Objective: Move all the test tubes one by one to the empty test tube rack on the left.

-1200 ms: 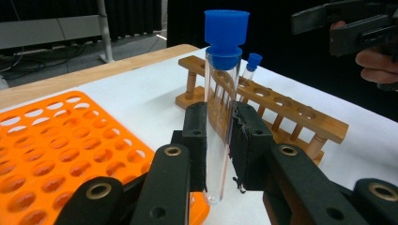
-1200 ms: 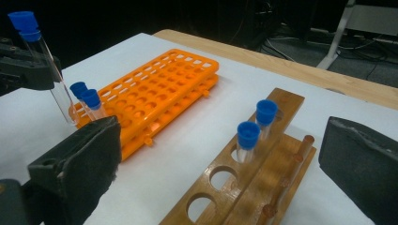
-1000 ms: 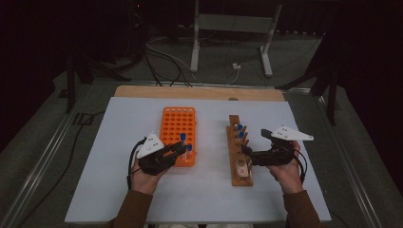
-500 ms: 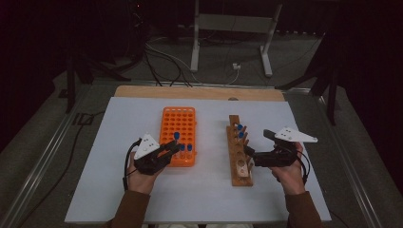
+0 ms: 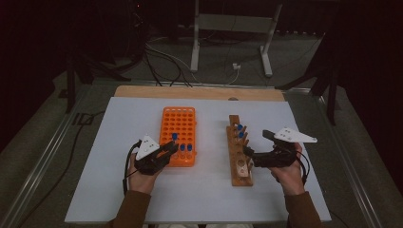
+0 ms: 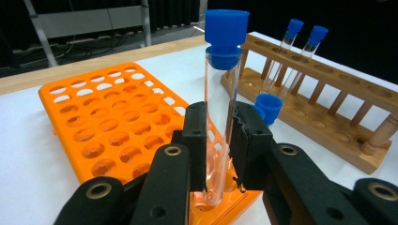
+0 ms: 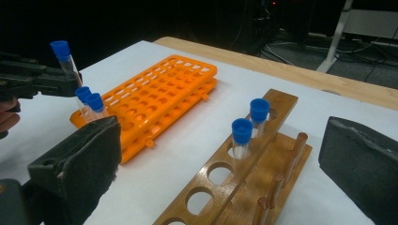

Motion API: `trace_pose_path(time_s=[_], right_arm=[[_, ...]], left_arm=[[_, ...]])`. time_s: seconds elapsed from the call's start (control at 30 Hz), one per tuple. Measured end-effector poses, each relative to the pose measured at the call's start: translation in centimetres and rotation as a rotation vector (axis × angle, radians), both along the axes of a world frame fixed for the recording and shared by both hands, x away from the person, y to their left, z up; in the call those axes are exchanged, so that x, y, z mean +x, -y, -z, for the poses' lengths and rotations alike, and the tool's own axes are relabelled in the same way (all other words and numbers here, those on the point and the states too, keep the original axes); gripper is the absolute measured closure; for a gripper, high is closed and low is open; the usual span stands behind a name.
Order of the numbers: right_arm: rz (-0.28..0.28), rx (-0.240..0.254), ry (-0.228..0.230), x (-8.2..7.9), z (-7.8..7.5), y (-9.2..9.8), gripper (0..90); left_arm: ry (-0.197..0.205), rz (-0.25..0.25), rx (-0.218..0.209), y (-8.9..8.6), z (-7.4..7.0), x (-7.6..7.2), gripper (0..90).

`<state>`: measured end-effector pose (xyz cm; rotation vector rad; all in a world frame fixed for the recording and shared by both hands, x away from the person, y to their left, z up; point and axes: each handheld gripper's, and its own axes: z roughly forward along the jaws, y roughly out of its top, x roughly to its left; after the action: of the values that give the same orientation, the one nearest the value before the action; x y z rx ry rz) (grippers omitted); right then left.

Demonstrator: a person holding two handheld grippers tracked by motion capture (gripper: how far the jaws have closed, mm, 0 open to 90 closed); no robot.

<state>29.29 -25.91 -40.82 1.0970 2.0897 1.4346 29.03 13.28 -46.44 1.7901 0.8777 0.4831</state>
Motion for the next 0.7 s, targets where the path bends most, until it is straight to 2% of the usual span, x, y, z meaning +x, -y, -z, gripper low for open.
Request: trace_pose_path(time_s=[0.27, 0.47, 0.63, 0.7], right_arm=[[-0.001, 0.002, -0.002, 0.0, 0.1, 0.0, 0.0], [-0.007, 0.001, -0.008, 0.0, 0.3, -0.1, 0.0], [-0.006, 0.002, -0.013, 0.0, 0.4, -0.2, 0.0], [-0.007, 0.001, -0.015, 0.0, 0.5, -0.2, 0.0]], left_arm=[[-0.026, -0.009, 0.022, 0.1, 1.1, 0.3, 78.4], [-0.06, -0.009, 0.102, 0.7, 2.2, 0.4, 78.7], [-0.077, -0.003, 0.126, 0.7, 2.4, 0.5, 79.0], [-0.094, 0.001, 0.152, 0.8, 2.7, 0.5, 79.0]])
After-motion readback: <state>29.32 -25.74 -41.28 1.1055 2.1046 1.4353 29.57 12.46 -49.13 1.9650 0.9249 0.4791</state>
